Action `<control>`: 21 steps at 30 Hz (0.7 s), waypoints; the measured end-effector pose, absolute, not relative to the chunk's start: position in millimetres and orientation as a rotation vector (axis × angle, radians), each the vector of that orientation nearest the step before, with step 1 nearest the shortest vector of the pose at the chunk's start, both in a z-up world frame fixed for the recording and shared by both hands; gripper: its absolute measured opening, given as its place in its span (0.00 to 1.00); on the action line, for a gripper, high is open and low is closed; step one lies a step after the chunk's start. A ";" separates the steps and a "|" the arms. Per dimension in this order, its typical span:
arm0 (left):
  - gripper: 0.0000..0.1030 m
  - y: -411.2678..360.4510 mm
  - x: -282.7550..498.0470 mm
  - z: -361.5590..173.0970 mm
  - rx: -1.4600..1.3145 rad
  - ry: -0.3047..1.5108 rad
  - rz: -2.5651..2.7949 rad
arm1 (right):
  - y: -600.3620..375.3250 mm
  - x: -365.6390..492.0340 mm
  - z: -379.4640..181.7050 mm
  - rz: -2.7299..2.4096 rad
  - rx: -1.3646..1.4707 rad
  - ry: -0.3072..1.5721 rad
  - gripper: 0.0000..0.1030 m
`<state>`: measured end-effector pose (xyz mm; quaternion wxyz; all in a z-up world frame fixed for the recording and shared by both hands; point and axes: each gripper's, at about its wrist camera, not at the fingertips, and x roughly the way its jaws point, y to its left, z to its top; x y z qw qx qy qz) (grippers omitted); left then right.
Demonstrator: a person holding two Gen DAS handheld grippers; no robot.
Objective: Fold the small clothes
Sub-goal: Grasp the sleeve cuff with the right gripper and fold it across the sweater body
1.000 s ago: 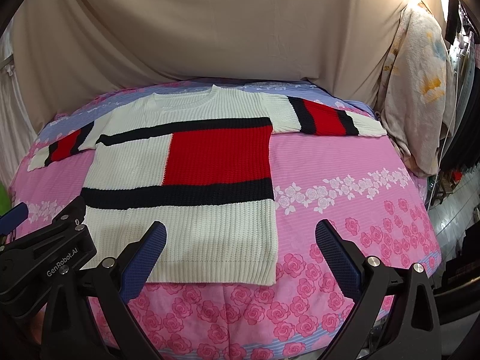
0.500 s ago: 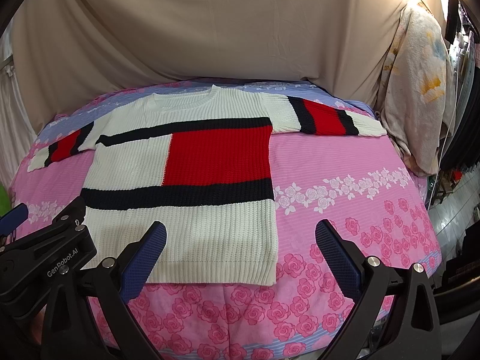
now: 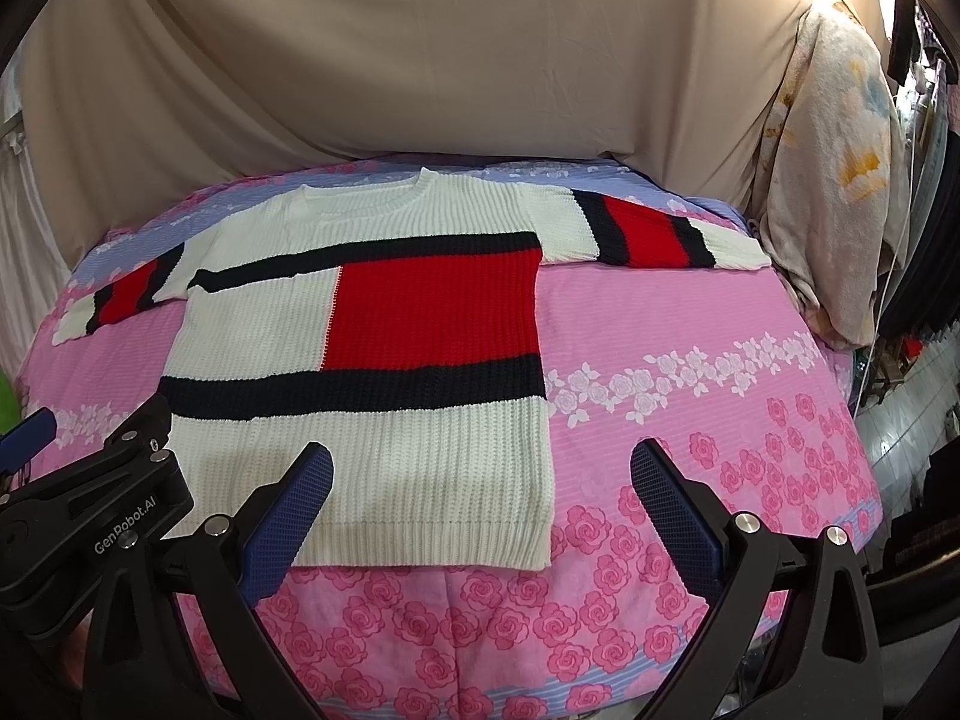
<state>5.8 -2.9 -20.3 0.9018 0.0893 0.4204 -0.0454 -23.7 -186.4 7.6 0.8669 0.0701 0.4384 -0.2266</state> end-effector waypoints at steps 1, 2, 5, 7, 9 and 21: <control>0.89 -2.5 6.2 -21.8 0.183 0.874 -0.098 | -186.8 -24.2 6.7 -0.474 0.149 0.920 0.95; 0.89 -2.4 8.1 -22.2 0.179 0.876 -0.101 | -187.0 -24.4 5.6 -0.472 0.150 0.922 0.95; 0.90 3.4 18.5 -20.1 0.158 0.869 -0.106 | -192.6 -21.1 0.5 -0.458 0.158 0.926 0.95; 0.90 11.3 30.7 -18.0 0.128 0.865 -0.116 | -209.4 -17.3 -3.3 -0.452 0.198 0.917 0.95; 0.90 18.3 47.0 -18.4 0.097 0.870 -0.114 | -241.5 -13.7 -7.7 -0.461 0.265 0.895 0.95; 0.90 -0.4 99.6 -41.5 -0.025 0.815 0.098 | -593.4 19.6 -107.7 -0.561 0.815 0.660 0.79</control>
